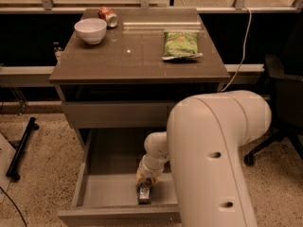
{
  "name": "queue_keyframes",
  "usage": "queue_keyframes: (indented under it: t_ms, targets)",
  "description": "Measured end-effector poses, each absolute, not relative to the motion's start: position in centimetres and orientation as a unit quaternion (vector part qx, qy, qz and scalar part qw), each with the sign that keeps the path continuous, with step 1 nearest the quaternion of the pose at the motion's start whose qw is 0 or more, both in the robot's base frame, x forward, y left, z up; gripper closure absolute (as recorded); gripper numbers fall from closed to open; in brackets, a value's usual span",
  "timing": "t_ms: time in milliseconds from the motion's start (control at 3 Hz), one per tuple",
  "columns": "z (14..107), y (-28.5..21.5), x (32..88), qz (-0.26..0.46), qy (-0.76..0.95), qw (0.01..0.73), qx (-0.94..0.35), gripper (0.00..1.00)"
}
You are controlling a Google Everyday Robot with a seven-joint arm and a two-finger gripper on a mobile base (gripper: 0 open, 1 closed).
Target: Pick redbull can from middle drawer and place on counter
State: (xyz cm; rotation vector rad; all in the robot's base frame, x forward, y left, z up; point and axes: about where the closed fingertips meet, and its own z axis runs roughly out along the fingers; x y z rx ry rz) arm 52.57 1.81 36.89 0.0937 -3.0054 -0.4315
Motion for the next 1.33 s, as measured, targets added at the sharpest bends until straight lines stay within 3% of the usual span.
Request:
queue_keyframes:
  t_ms: [333, 1333]
  targets:
    - [40.1, 2.8, 52.5, -0.171, -0.983, 0.028, 0.057, 1.00]
    - [54.8, 4.1, 51.3, -0.366, -0.913, -0.068, 0.166, 1.00]
